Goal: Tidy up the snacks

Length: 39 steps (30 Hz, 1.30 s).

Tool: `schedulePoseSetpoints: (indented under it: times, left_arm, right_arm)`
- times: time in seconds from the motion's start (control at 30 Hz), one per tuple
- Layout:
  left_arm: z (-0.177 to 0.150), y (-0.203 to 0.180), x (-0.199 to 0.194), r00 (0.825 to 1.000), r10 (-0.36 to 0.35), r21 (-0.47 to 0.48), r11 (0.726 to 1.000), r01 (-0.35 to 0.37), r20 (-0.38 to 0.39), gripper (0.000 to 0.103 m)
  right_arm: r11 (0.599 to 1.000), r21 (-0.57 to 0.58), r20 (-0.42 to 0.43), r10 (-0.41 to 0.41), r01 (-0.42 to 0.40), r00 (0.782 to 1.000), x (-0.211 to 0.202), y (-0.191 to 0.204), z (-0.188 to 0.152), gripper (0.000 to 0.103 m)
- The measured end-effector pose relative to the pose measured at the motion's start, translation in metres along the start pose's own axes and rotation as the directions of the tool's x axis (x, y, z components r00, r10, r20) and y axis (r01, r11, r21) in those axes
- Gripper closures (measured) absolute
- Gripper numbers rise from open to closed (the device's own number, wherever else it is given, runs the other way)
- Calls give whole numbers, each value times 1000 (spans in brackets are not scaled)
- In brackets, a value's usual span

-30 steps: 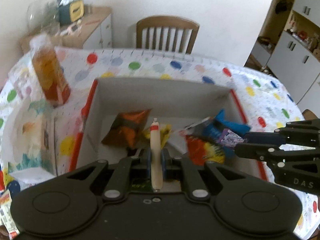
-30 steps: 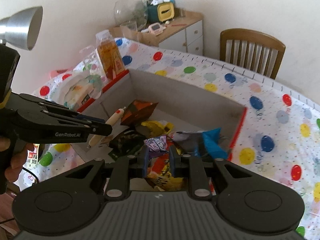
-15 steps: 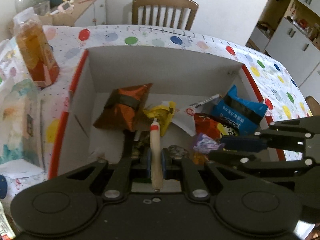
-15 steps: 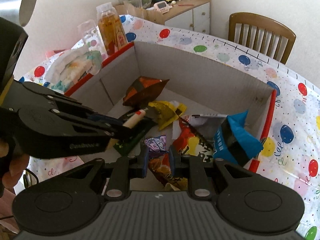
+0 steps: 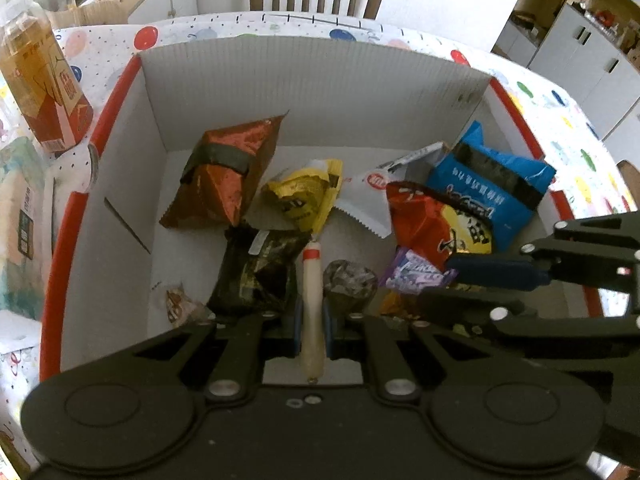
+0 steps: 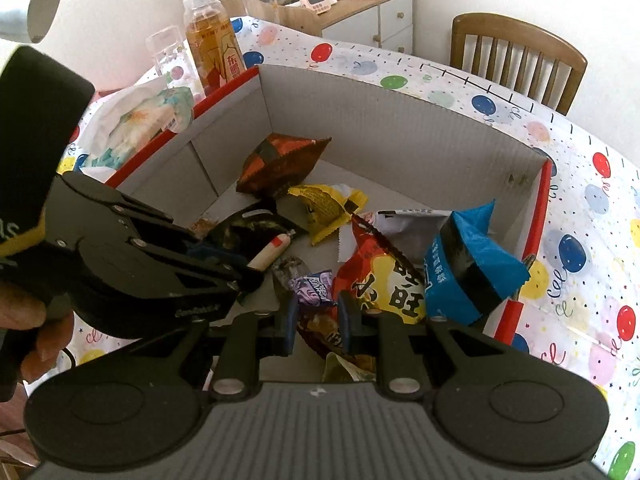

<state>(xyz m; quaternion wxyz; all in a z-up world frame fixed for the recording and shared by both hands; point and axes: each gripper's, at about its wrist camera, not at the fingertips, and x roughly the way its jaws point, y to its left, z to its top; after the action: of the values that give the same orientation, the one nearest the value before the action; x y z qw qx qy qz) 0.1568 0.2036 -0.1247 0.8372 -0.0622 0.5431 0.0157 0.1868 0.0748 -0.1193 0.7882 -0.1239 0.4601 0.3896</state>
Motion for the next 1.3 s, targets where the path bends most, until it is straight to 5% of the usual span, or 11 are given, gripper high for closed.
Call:
schedulePoseSetpoints:
  times: [0.67,0.83,1.3]
  left_arm:
    - [-7,-7,-31,996,41,3,999,-42,76,63]
    - [-8,-12,-49,991,41,6,999,-42,125,55]
    - [-14,-34,-94,964,36,11,999,-40,263,31]
  right_arm:
    - [996,62,59,58,-62,997,-41,-16,-8,73]
    - [994,79,126,63,-73,990,-64,-21,-13,41]
    - [988,124,240,63,-95,969,-116,-39,-25,26]
